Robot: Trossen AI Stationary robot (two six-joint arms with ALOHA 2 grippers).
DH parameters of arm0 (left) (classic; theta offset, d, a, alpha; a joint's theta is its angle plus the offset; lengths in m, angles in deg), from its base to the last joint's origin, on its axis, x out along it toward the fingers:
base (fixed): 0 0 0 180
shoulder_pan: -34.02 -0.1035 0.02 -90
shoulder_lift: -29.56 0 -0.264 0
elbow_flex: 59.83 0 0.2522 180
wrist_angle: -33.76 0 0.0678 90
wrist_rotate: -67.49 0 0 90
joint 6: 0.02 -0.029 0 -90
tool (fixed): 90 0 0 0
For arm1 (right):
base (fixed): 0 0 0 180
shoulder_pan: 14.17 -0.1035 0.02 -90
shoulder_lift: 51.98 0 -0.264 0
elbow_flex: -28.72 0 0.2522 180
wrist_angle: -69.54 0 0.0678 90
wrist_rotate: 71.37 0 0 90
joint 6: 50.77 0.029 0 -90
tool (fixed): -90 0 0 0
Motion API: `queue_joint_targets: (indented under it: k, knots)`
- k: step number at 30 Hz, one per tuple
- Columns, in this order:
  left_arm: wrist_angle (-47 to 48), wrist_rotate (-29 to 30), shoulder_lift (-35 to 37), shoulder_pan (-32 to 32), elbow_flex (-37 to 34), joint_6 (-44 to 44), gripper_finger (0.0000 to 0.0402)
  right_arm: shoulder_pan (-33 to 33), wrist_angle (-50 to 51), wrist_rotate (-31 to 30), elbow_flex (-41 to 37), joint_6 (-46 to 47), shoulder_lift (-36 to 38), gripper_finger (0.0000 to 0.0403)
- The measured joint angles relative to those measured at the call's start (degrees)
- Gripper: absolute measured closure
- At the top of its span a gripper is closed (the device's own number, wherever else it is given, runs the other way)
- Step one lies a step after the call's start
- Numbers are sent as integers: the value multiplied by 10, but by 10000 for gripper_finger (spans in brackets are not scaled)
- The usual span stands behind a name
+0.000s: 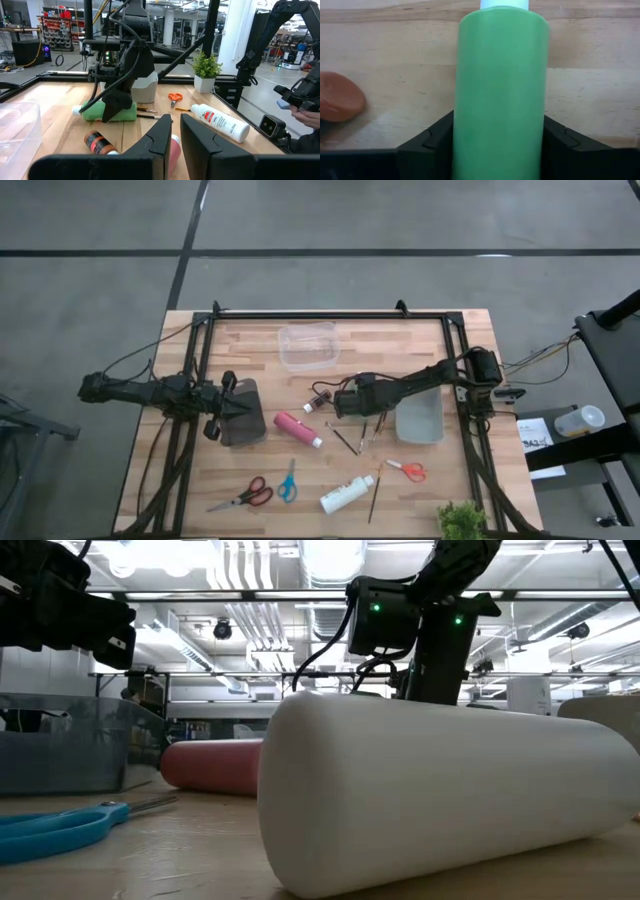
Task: Pick & Place Paint Supplies
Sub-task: Put the green paint bottle into the gray bin
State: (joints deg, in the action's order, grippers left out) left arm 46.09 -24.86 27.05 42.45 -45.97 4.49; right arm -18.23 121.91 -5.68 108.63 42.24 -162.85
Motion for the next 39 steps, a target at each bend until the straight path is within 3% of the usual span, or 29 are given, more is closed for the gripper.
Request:
queue_joint_targets:
  k: [13,22,30,39]
  knots:
    - [0,0,0,0,0,0,351,-1,5,-12,-2,-19,27,197]
    - [0,0,0,0,0,0,351,-19,27,-75,-2,-51,80,207]
    - [0,0,0,0,0,0,351,-64,111,-128,-1,-38,169,200]
    - [0,0,0,0,0,0,351,-133,270,-132,-1,43,269,192]
